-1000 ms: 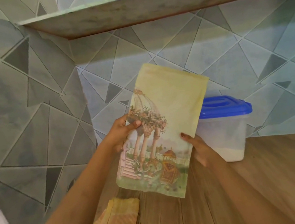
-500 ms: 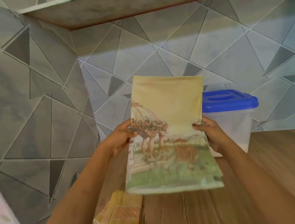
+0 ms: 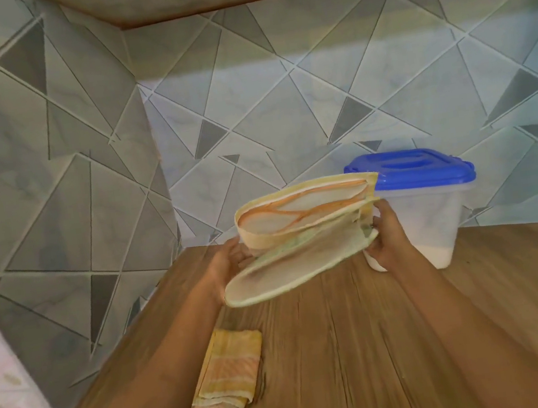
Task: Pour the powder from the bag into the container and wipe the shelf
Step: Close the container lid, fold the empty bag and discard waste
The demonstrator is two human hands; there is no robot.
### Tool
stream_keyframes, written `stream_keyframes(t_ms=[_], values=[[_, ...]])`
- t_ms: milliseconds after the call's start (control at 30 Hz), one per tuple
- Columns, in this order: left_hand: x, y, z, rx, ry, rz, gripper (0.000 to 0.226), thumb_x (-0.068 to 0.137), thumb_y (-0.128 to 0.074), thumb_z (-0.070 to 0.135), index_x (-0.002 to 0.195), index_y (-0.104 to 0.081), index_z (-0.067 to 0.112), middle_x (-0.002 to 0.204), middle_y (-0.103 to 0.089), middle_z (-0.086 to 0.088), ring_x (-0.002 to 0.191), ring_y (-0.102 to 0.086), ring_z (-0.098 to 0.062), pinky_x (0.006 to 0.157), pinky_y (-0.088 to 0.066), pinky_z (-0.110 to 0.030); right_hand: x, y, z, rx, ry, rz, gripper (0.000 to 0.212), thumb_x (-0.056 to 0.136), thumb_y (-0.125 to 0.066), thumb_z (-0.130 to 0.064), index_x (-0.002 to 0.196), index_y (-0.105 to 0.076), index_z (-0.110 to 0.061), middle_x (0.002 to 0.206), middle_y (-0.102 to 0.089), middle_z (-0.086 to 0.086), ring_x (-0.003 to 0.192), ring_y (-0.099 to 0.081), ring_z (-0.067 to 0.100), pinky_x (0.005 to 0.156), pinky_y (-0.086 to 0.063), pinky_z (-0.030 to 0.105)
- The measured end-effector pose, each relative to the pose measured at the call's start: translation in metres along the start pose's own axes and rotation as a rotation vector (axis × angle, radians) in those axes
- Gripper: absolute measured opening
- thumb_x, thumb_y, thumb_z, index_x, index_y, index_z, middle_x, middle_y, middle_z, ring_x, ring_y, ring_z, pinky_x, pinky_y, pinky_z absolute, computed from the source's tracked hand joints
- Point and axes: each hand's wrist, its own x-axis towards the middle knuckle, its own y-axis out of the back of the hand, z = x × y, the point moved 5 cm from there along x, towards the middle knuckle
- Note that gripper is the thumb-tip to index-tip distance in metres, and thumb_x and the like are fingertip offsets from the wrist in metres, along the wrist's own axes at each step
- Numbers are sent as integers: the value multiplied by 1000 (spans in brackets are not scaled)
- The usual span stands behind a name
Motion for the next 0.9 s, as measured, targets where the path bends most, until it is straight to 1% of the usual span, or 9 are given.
stream_keyframes(t_ms=[67, 200, 300, 400, 533, 600, 667, 767, 900], values=[[-3, -2, -6, 28, 45, -38, 39, 92, -45, 40, 81, -69, 11, 72, -68, -5, 58, -65, -16, 63, -52, -30, -5, -5, 3, -79, -14, -48, 28, 88, -54, -37, 70, -60, -17, 56, -58, 0, 52, -57, 12, 53, -49, 19], [-22, -5, -19, 122, 111, -26, 37, 101, -31, 7, 68, -48, 6, 32, -56, -1, 28, -54, -2, 43, -46, -15, -18, -16, 8, -178, -47, -157, 18, 87, -52, -7, 69, -54, -11, 42, -54, -2, 46, -54, 14, 41, -45, 13], [-17, 6, -37, 201, 192, -34, 27, 98, -38, 6, 76, -54, 4, 42, -64, -4, 36, -61, -11, 37, -49, -18, -37, -18, 11, -236, -96, -199, 9, 75, -66, -15, 70, -59, -13, 48, -60, -4, 51, -58, 12, 48, -47, 18], [-7, 18, -45, 181, 227, -32, 17, 92, -49, 2, 78, -58, 2, 47, -66, -7, 38, -62, -15, 39, -51, -21, -49, -2, 37, -327, -331, -213, 17, 89, -55, -25, 79, -65, -14, 60, -71, 2, 54, -68, 13, 56, -54, 24], [-7, 21, -54, 140, 184, -18, 15, 88, -54, 1, 74, -59, 1, 42, -63, -6, 32, -57, -14, 35, -47, -17, -66, 21, 70, -462, -472, -210, 10, 90, -55, -11, 91, -65, -10, 72, -74, 5, 74, -67, 20, 57, -58, 29], [-20, 17, -61, 74, 176, -73, 16, 91, -53, 4, 78, -63, 3, 54, -70, -6, 44, -65, -14, 43, -53, -19, -70, 29, 76, -472, -441, -183, 11, 91, -53, -6, 89, -64, -9, 62, -73, 0, 61, -69, 14, 52, -56, 21], [-40, 15, -72, 65, 198, -162, 13, 89, -57, 13, 93, -68, 6, 79, -75, -7, 67, -71, -17, 65, -58, -25, -74, 32, 77, -464, -413, -170, 12, 91, -53, -5, 86, -63, -9, 56, -72, -3, 50, -67, 8, 50, -54, 16], [-77, 28, -92, 60, 228, -213, 40, 82, -68, 20, 120, -60, 12, 115, -68, -14, 101, -65, -27, 93, -52, -41, -84, 32, 86, -443, -455, -209, 14, 91, -52, -9, 82, -63, -9, 54, -71, -1, 46, -66, 11, 49, -53, 18], [-138, 57, -119, -3, 205, -125, 60, 70, -77, 19, 125, -52, 17, 120, -65, -16, 103, -65, -31, 87, -56, -43, -114, 24, 114, -525, -552, -313, 11, 91, -54, -16, 88, -63, -10, 54, -71, 3, 46, -66, 16, 54, -54, 25]])
